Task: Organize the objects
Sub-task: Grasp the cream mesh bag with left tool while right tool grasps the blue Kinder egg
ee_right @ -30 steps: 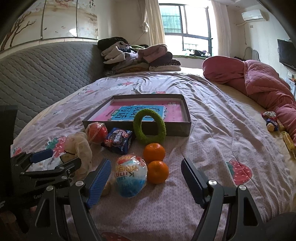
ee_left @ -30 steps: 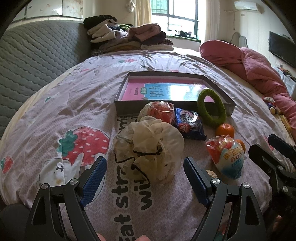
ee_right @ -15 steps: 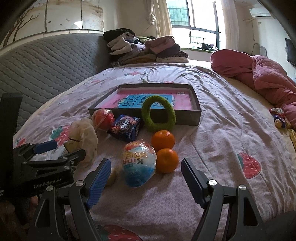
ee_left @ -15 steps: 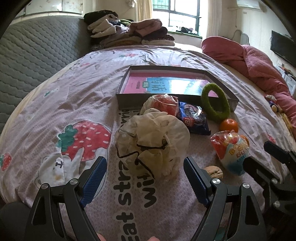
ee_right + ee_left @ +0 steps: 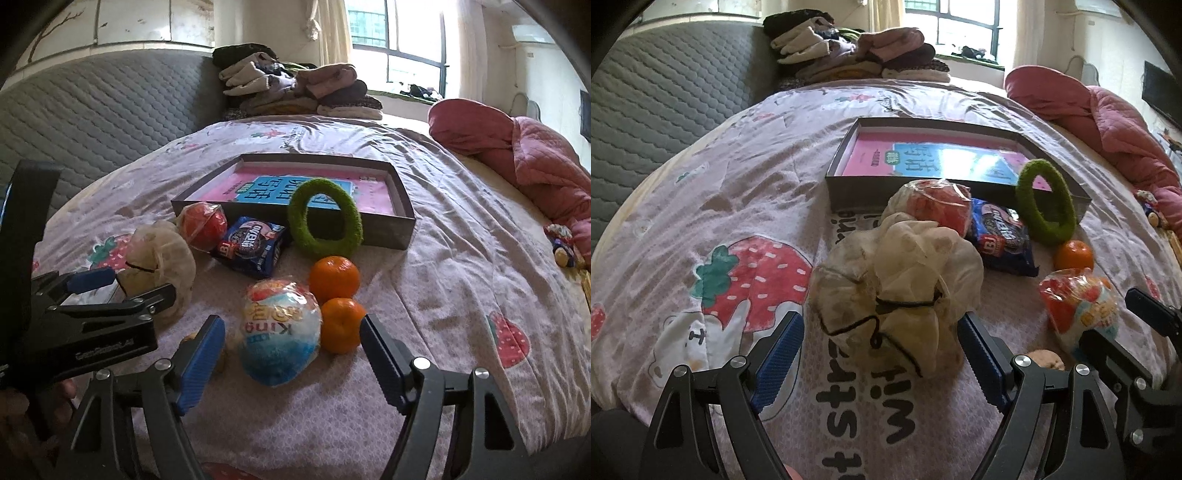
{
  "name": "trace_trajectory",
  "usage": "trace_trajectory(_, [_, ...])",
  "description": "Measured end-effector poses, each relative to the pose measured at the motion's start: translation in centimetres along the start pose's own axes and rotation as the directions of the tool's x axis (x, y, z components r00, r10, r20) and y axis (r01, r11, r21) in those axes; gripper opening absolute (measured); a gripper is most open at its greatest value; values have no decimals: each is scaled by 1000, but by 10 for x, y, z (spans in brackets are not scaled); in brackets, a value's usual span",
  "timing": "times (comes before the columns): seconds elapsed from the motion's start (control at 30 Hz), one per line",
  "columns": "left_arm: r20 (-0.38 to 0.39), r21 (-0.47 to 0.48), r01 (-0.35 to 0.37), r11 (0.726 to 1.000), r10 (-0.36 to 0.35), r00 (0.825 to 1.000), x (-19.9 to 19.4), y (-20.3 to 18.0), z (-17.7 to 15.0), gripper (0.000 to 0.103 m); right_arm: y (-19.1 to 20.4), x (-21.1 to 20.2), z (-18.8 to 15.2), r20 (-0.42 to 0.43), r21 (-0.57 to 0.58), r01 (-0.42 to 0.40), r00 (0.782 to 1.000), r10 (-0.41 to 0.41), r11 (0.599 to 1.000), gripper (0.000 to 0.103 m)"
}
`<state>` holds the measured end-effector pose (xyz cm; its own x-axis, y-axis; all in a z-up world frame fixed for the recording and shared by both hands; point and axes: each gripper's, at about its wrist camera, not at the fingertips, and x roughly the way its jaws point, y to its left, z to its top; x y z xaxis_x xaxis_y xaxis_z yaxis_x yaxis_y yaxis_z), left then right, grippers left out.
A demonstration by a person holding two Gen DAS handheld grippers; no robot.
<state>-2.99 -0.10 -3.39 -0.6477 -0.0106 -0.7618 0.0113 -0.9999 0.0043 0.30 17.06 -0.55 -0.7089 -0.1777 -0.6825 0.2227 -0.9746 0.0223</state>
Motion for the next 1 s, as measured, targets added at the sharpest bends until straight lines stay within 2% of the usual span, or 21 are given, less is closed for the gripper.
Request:
trace_trajectory(0.13, [-12, -3, -6, 1000, 6, 1000, 8, 0, 3, 86, 2, 9, 4, -24, -15, 6, 1000, -7, 1000, 63])
trace_trajectory(0.53, [-41, 9, 22, 1000, -21, 999, 24, -3, 12, 86, 20, 24, 3, -55, -109, 25, 998, -31, 994, 57])
trace_trajectory(0.83, [-88, -8, 67, 998, -68, 994, 40, 0, 18, 85, 20, 29, 7, -73, -110, -25, 997, 17, 994, 53])
trace_trajectory(0.93, [-90, -12, 81, 997, -81, 993, 39, 2, 18, 80, 15, 27, 6, -79, -82, -62, 995, 56, 995, 53])
trace_trajectory(1.0, [-87, -19, 95, 995, -97, 992, 37, 2, 19, 69, 12, 25, 6, -78, -58, -87, 993, 83, 994, 53])
